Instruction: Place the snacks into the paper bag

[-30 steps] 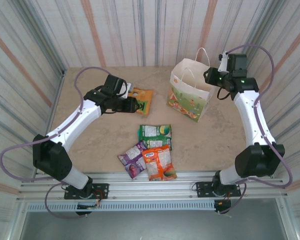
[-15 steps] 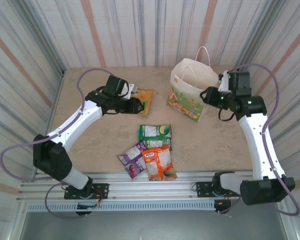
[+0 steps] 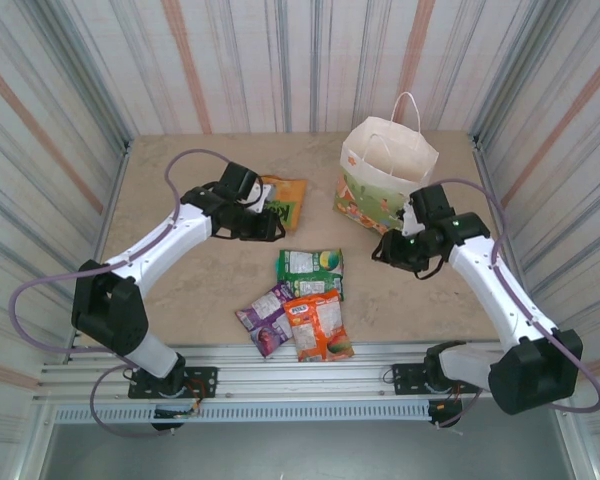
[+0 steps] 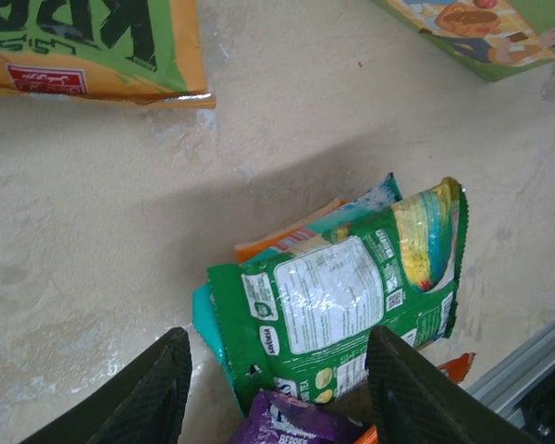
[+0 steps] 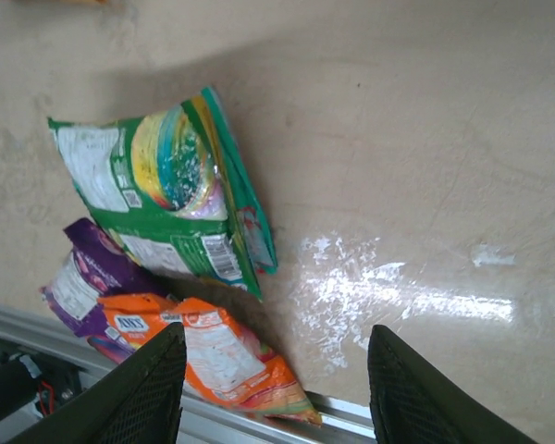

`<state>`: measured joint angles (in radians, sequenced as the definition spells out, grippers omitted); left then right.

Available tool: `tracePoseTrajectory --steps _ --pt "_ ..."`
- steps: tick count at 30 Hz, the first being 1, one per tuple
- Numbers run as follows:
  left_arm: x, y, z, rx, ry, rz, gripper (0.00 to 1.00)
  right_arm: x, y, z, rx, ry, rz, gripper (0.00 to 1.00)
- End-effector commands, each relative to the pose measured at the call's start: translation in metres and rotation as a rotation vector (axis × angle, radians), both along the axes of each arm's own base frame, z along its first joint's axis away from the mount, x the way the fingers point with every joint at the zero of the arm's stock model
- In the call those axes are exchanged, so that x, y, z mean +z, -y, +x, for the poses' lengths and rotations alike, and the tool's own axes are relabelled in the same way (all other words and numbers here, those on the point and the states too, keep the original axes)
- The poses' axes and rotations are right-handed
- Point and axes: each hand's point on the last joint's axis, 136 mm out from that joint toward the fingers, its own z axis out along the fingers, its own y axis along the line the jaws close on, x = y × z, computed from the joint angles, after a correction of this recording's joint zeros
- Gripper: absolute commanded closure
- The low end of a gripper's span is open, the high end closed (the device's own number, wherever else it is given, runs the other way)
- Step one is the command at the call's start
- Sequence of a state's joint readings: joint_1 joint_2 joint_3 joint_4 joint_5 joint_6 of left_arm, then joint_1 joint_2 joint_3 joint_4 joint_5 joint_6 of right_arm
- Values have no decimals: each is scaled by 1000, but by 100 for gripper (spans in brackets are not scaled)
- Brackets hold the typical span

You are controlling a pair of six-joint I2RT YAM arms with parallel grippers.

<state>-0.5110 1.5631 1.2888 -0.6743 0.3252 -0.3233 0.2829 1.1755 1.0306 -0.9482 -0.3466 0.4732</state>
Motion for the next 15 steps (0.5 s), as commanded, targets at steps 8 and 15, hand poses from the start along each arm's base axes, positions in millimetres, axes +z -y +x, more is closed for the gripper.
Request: tracePoseTrajectory --steps 8,15 --pt "-7 20 -20 -64 -90 -91 49 -25 -72 -36 192 -56 89 43" --pt "-18 16 -39 -74 -137 -101 49 -63 -78 -69 307 -58 -3 41"
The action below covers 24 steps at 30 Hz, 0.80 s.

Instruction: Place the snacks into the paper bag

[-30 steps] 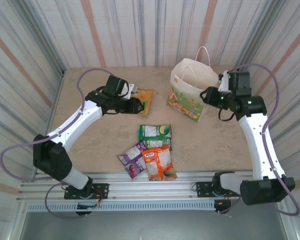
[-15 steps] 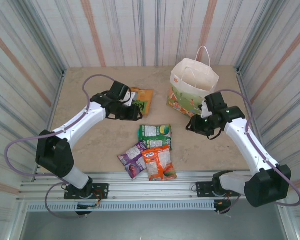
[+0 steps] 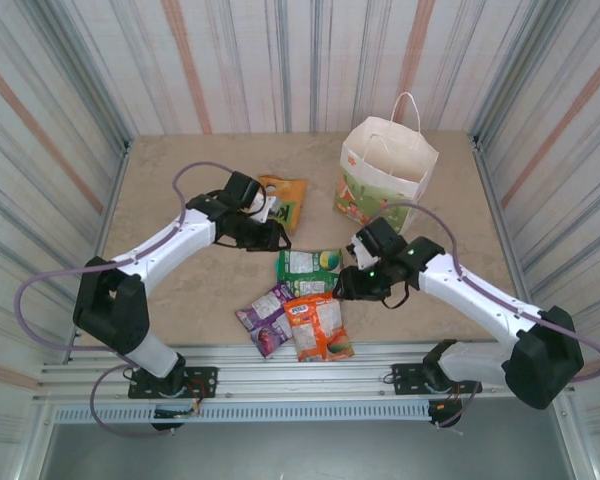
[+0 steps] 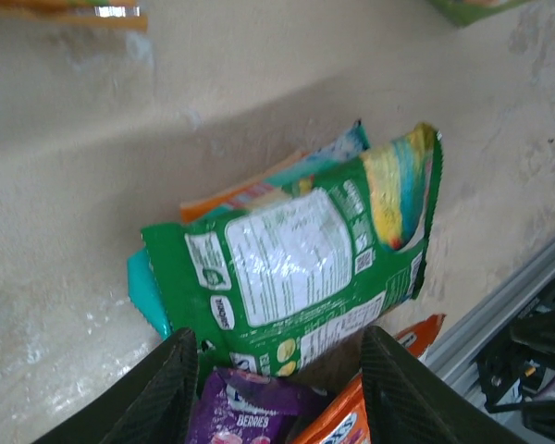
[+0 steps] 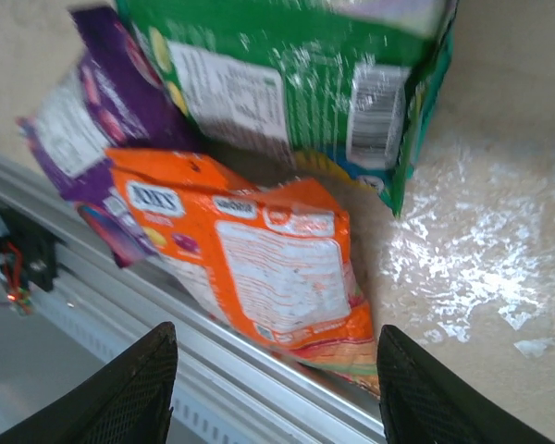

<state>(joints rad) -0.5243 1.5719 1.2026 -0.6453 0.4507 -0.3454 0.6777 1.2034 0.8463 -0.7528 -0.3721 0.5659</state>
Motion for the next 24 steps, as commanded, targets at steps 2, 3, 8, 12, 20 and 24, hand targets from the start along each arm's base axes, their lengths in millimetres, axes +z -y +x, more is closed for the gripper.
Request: tracePoseTrajectory --steps 2,3,8,12,20,24 --pt "5 3 -14 -16 -13 -35 49 -21 7 -3 -24 11 -38 41" --pt "6 4 -14 -16 -12 -38 49 -26 7 -3 -25 8 -40 40" --pt "6 4 -16 -18 -12 -40 49 -40 -4 -1 -8 7 -16 36" --pt "6 5 -16 -16 -9 -38 49 -49 -14 2 4 2 20 37" --pt "2 3 -18 -6 -19 -27 49 -75 -20 6 3 -21 16 50" --pt "0 1 -18 2 -19 -15 49 -73 -23 16 -23 20 31 77"
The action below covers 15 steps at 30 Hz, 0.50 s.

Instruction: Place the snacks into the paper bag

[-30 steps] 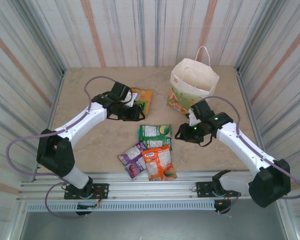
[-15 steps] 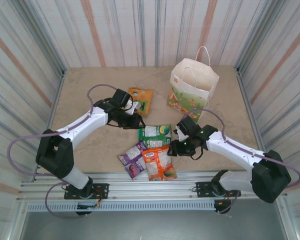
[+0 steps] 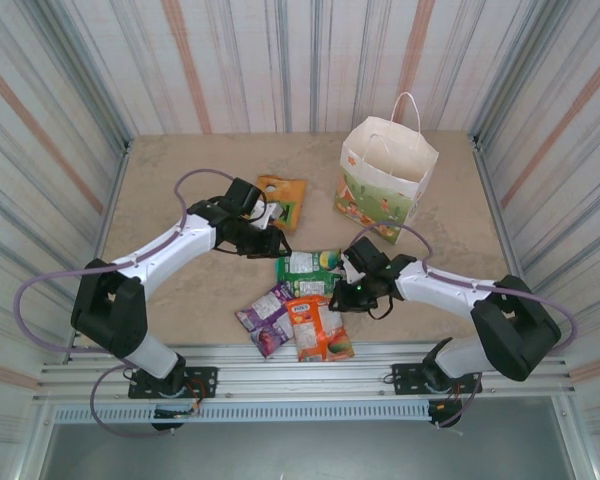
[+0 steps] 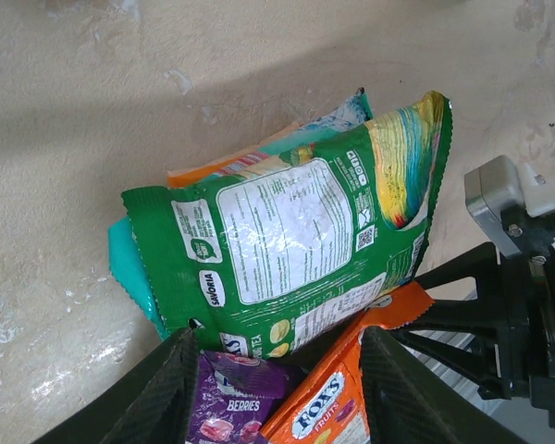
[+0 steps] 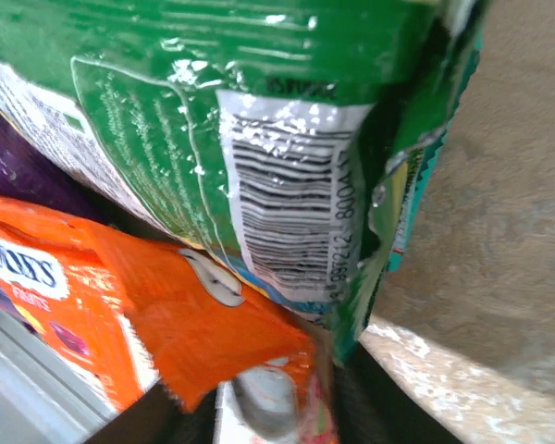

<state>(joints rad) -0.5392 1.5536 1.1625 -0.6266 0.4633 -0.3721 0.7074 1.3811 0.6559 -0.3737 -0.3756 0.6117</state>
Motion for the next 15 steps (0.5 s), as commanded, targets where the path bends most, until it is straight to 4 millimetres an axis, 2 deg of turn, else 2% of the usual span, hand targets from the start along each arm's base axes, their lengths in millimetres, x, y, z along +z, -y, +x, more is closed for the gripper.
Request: tracePoseTrajectory --steps 1,6,10,15 --pt "4 -2 -8 3 6 -2 49 4 -6 11 -26 51 30 81" --pt "3 -6 -6 15 13 19 49 21 -2 44 -129 154 76 96" --pt "3 -5 -12 2 -3 7 50 35 6 71 -195 216 100 100" --pt "-3 -13 -45 -34 -73 20 50 47 14 85 -216 256 106 100"
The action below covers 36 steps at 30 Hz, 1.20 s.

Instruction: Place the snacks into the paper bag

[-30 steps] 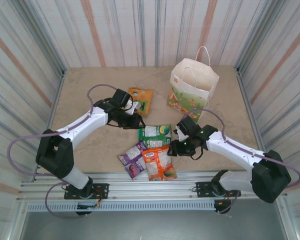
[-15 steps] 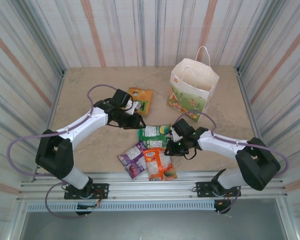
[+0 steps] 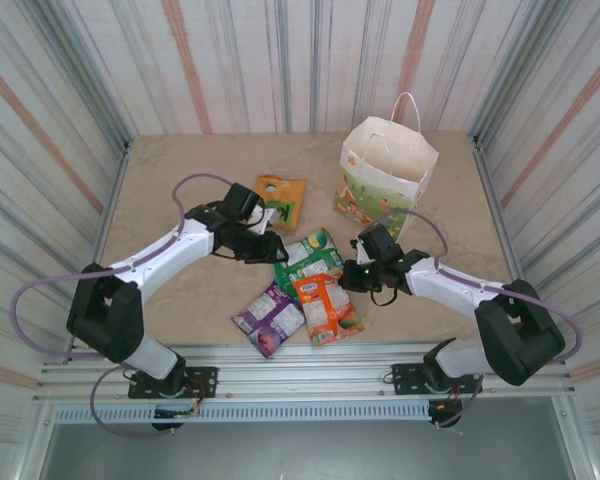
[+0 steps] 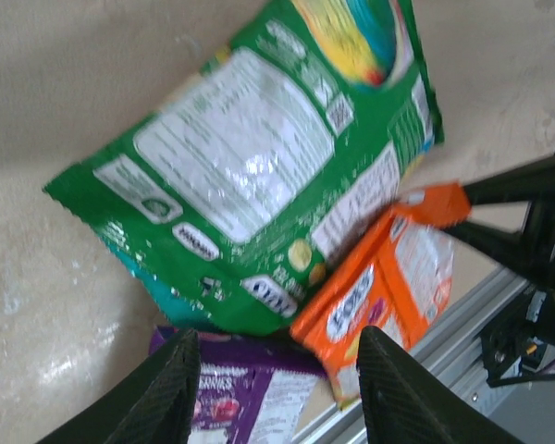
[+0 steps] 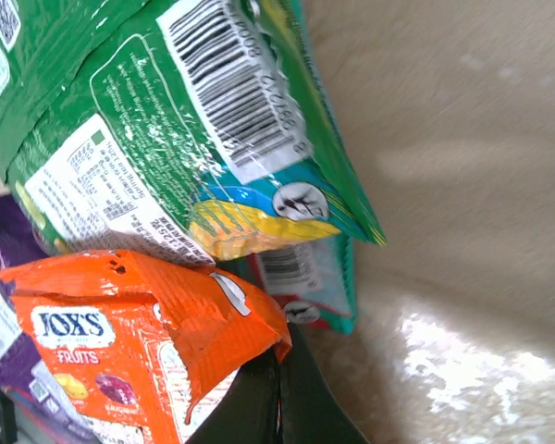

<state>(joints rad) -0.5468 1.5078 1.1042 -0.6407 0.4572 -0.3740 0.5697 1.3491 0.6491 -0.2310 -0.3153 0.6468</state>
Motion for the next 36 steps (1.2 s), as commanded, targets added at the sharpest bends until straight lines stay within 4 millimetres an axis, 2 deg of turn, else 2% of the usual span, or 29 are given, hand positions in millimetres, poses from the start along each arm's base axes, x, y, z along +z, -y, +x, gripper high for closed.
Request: tracePoseTrajectory --steps 1,6,8,18,27,30,32,33,36 --pt "1 -8 -36 -36 -66 21 50 31 -1 25 -27 117 35 100" --pt "-18 -21 -74 -74 -128 184 50 41 10 31 -59 143 43 100" --pt "-24 -26 -82 -79 -145 240 49 47 13 32 -68 156 48 100" --pt "-57 -52 -99 -123 -201 506 49 78 26 33 -91 234 60 100" --pt "-83 -52 -80 -113 -164 603 49 112 31 30 -85 314 79 100" --pt "-90 -55 -69 -105 -137 657 50 126 34 29 -90 349 85 100" --pt "-91 -57 -59 -97 -114 698 50 132 35 28 -92 359 88 100" --pt "-91 -57 -54 -91 -101 710 50 144 37 26 -95 388 104 100" --pt "-88 -60 -37 -66 -66 725 50 158 40 22 -92 416 113 100"
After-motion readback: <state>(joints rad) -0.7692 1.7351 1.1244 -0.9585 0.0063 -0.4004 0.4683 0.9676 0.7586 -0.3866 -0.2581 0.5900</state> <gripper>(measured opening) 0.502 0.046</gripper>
